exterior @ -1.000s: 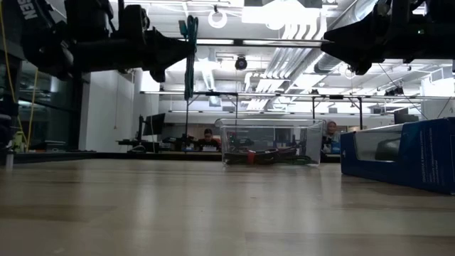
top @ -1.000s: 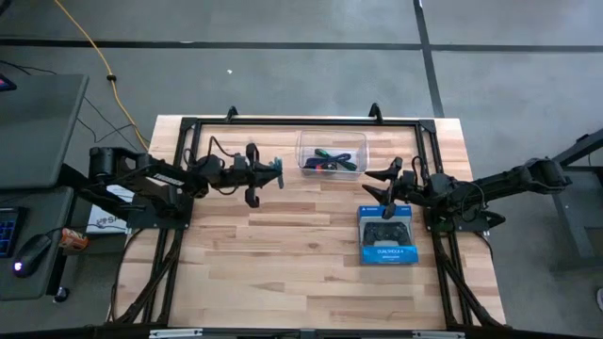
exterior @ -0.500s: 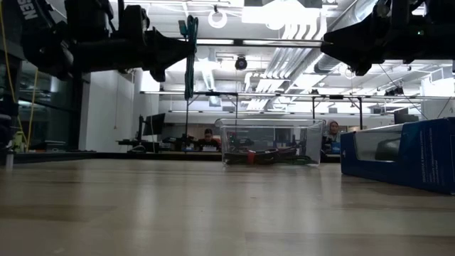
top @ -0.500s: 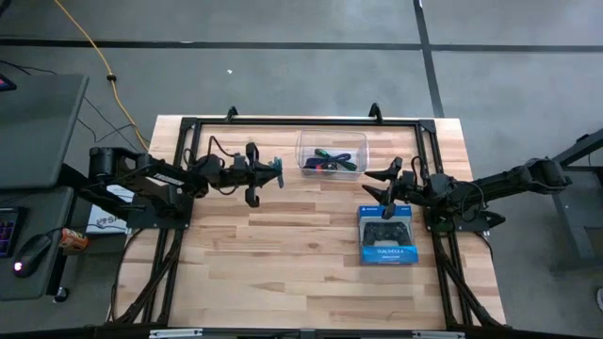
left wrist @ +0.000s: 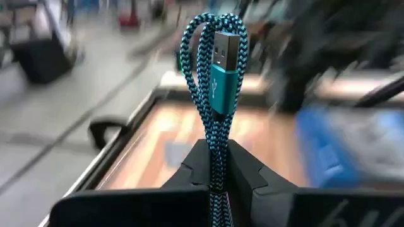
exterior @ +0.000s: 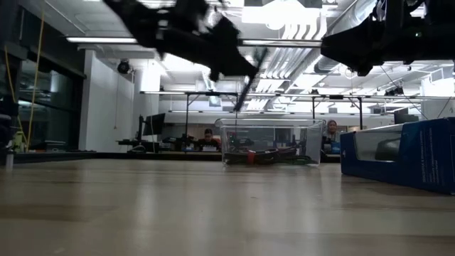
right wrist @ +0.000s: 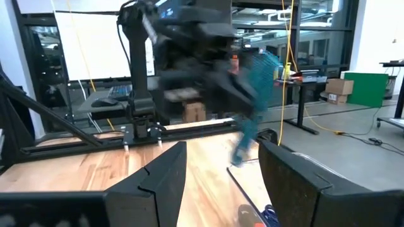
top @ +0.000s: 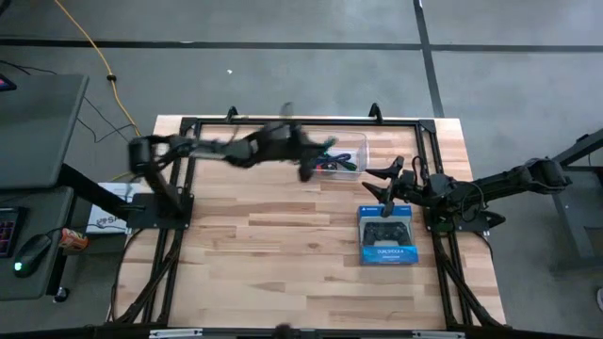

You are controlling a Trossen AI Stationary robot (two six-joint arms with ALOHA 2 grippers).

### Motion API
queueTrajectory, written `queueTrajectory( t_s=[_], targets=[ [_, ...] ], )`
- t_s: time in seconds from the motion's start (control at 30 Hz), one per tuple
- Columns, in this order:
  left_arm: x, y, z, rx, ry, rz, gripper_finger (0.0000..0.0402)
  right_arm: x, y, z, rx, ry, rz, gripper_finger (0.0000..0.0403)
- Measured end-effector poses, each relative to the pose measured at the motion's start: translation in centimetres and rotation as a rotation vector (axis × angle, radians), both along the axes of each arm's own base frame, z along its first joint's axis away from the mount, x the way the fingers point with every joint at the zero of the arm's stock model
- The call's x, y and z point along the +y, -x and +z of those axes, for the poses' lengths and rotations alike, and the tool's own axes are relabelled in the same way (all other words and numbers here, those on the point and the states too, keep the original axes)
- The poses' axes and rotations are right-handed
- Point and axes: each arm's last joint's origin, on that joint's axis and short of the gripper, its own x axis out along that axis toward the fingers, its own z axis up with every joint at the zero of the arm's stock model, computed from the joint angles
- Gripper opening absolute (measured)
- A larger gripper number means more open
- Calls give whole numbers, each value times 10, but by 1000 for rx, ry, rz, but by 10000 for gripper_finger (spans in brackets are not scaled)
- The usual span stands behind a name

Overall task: Pick and place USB-C Cables
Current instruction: Put the blue charger cable into the bin

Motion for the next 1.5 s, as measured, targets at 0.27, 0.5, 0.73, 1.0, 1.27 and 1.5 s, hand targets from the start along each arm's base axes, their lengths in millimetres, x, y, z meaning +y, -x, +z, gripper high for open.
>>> queueTrajectory(
  t_s=[0.27,0.5,0.73,1.0,1.27,1.5],
  targets=[
    [58,-70,-17,249,25,73,0,0,0,-3,34,3,0,190],
    [71,-95,-50,325,21,12,0,0,0,-4,37,3,0,190],
    [68,-92,-47,364,37,16,0,0,0,-4,37,3,-8,190],
    [80,-71,-42,469,138,121,0,0,0,-4,38,1,-15,190],
    [109,-41,-59,580,336,240,0,0,0,-4,38,2,-16,190],
    [114,-37,-60,579,360,225,0,0,0,-4,42,2,-19,190]
  ],
)
